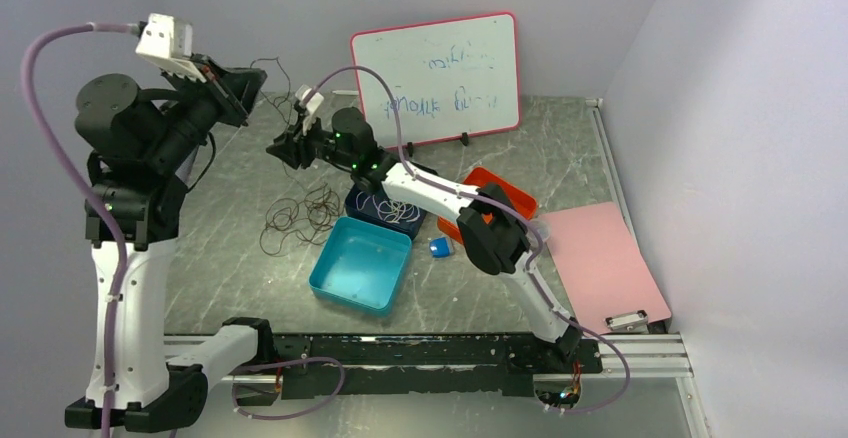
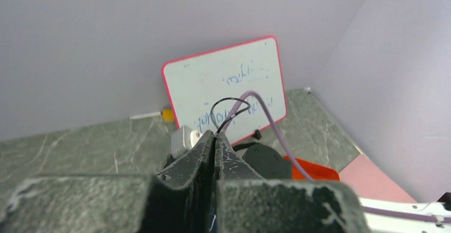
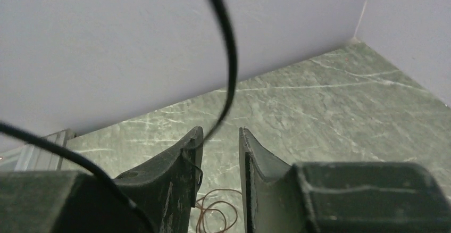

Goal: Untangle the cables

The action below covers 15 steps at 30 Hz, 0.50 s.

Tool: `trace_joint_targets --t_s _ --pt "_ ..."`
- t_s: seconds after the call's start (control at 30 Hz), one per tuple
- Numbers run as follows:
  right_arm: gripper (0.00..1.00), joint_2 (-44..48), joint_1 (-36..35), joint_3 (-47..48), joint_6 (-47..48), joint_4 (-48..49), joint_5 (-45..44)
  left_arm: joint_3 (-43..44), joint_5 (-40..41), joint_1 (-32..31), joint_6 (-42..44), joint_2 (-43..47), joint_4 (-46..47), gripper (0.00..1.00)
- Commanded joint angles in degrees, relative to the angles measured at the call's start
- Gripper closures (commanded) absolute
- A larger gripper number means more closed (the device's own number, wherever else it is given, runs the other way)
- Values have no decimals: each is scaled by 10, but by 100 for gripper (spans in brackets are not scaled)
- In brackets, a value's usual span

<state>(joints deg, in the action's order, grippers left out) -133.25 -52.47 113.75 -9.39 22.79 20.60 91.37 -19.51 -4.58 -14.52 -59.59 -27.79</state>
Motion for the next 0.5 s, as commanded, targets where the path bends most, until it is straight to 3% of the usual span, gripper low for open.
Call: trace_joint_targets --t_s 0.0,0.47 --pt "67 3 -7 -17 14 -5 -3 65 -21 4 -4 -9 14 93" --pt "69 20 -22 -136 -4 6 10 196 117 4 -13 -40 114 93"
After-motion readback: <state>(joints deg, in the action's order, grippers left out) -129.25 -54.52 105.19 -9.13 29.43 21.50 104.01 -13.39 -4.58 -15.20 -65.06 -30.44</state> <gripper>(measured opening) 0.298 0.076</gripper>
